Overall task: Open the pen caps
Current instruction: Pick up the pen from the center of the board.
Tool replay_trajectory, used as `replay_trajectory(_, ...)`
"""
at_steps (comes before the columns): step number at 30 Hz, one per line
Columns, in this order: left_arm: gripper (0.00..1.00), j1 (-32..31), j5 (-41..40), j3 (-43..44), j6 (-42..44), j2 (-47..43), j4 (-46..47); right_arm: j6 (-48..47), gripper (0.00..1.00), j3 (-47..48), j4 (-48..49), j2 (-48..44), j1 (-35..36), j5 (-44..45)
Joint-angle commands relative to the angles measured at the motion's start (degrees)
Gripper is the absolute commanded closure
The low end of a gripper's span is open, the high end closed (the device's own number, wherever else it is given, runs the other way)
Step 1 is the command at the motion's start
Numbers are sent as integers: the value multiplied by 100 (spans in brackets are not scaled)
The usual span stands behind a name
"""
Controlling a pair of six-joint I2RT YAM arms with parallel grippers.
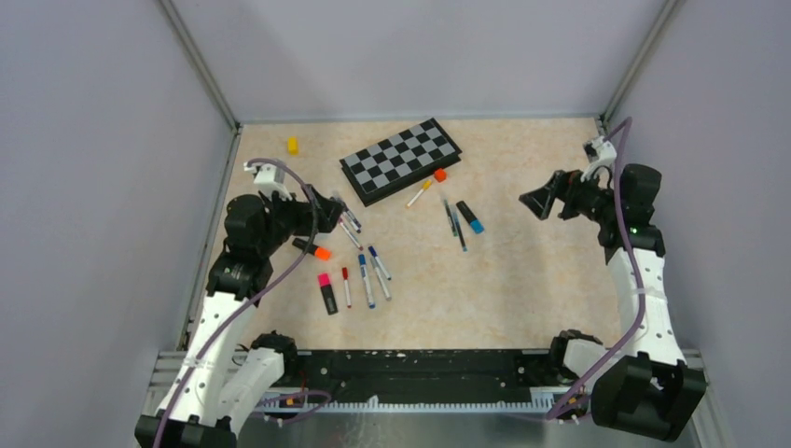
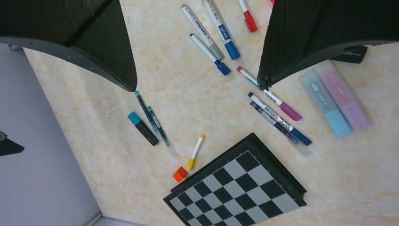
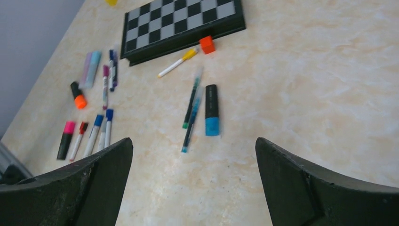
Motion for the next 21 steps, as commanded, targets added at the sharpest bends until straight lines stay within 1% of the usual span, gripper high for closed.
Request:
replay_trajectory(1, 1, -34, 583, 69, -53, 327, 152, -1177, 1, -242, 241, -50, 64, -1579)
replay_trajectory(3, 1, -118, 516, 102, -36, 486, 32, -1394, 1, -346, 192, -49, 67, -1858)
replay_trajectory(5, 1, -370, 190, 119, 19, 639, -70, -1550, 1, -487, 213, -56, 67, -2201)
replay_trajectory(7, 1, -783, -454, 155, 79, 820, -238, -1579, 1, -665, 351, -72, 67, -2337)
replay_trajectory(10, 1, -1400, -1585, 238, 46, 1205, -506, -1642, 1, -821, 427, -63, 66, -2317)
replay_trajectory(11, 1, -1530, -2015, 250, -26, 1353, -561, -1672, 1, -853, 441, -66, 67, -2301)
replay_trajectory(12, 2, -1619, -2277, 240, -163, 1507, -573, -1678, 1, -909, 473, -67, 67, -2282)
replay_trajectory(15, 5, -1651, -2805, 152, -608, 1944, -503, -1732, 1, -1015, 502, -67, 67, -2137)
replay_trajectory(16, 9, -1648, -2977, 169, -771, 2070, -505, -1758, 1, -1037, 504, -58, 67, -2036)
replay_trajectory(19, 16, -1653, -3035, 367, -1184, 2421, -857, -1824, 1, -1031, 487, 40, 67, -1700)
replay_trajectory(21, 17, -1651, -3068, 364, -1243, 2545, -949, -1874, 1, -987, 446, 165, 67, -1486)
